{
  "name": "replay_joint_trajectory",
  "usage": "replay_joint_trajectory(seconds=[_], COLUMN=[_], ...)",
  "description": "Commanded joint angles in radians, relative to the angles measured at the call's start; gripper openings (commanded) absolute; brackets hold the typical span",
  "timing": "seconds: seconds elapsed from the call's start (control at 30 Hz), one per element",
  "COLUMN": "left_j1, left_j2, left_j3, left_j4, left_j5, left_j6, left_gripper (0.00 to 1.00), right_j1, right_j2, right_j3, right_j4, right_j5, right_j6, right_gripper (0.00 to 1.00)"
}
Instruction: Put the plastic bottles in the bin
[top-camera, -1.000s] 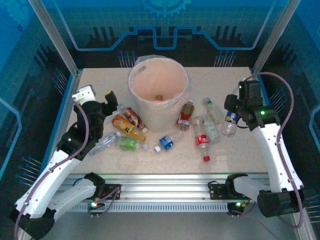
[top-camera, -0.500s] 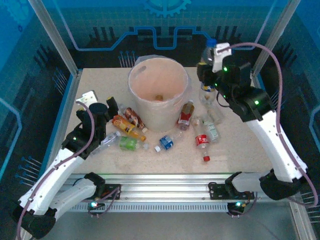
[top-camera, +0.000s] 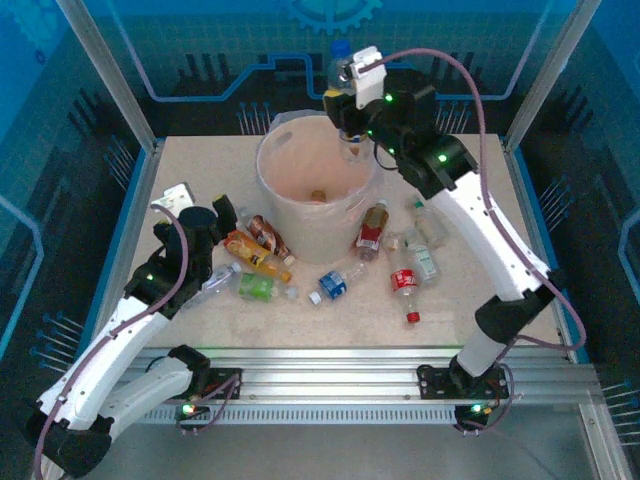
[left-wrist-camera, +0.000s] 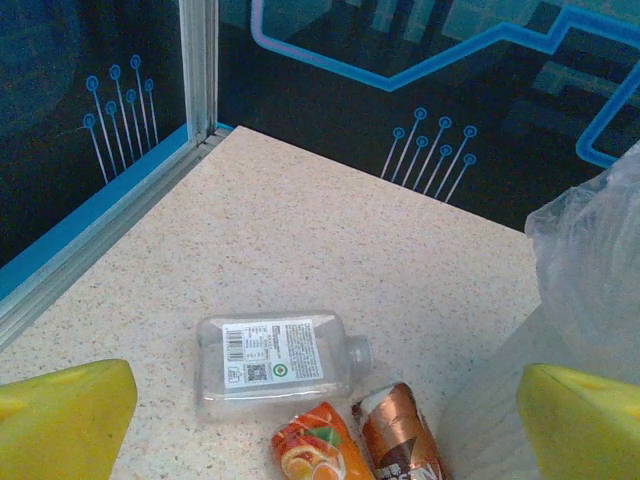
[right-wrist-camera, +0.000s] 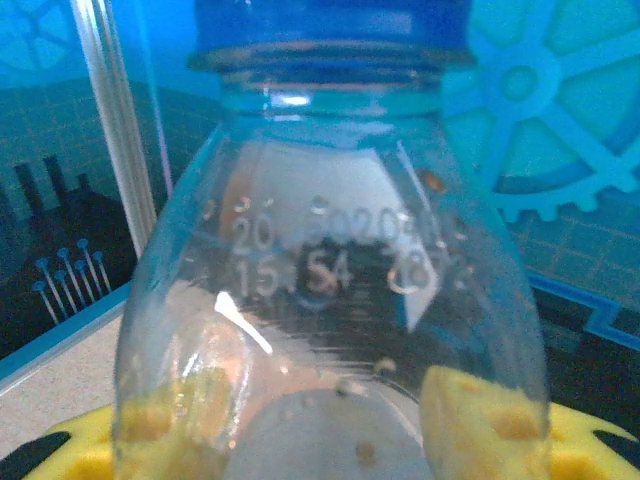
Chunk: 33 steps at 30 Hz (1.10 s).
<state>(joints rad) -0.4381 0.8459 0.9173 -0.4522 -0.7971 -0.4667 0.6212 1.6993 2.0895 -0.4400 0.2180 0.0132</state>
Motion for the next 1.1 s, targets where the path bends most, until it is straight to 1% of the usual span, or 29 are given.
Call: replay_joint_trajectory(seconds=[0.0,0.17,0.4,0.57,0.73,0.83,0.97,1.07], left_j1=[0.007,0.008,0.007,0.007,0.007,0.007,0.008,0.008], left_j2=[-0.011,-0.01,-0.009,-0.007,0.0,0.004,0.015,0.021], left_j3=[-0.006,-0.008,-0.009,-0.011,-0.011,-0.009,-0.005,-0.001], left_j4=[-0.016,-0.019,-0.017,-0.023,-0.026,-0.028,-0.028,-0.029], left_j5=[0.011,0.013,0.012,0.009,0.007,0.007,0.009,0.009], left_j6=[-0.018,-0.018,-0.013,-0.009,-0.007,-0.005,-0.005,-0.004], left_gripper=[0.99,0.99,0.99,0.99,0.99,0.99,0.99,0.99], right_j1=[0.018,0.024,0.034,0.034,0.034,0.034,0.034,0.034], right_j2=[0.054,0.108,0.112,0.112,0.1,0.097,0.107,0.124], right_j3=[0.069,0.064,-0.054,-0.134,-0.211,-0.243,-0.26,-0.259], right_j4=[0.025,0.007,0.068,0.076,0.083,0.091,0.095,0.095], right_j5=[-0.074,-0.109,-0.165,-0.196,-0.226,-0.265,-0.319,-0.36], right_j6=[-0.012,0.028,0.06,0.07,0.061,0.047,0.029,0.013], right_gripper=[0.36,0.36,0.36,0.36,0.4,0.42,0.47,0.47])
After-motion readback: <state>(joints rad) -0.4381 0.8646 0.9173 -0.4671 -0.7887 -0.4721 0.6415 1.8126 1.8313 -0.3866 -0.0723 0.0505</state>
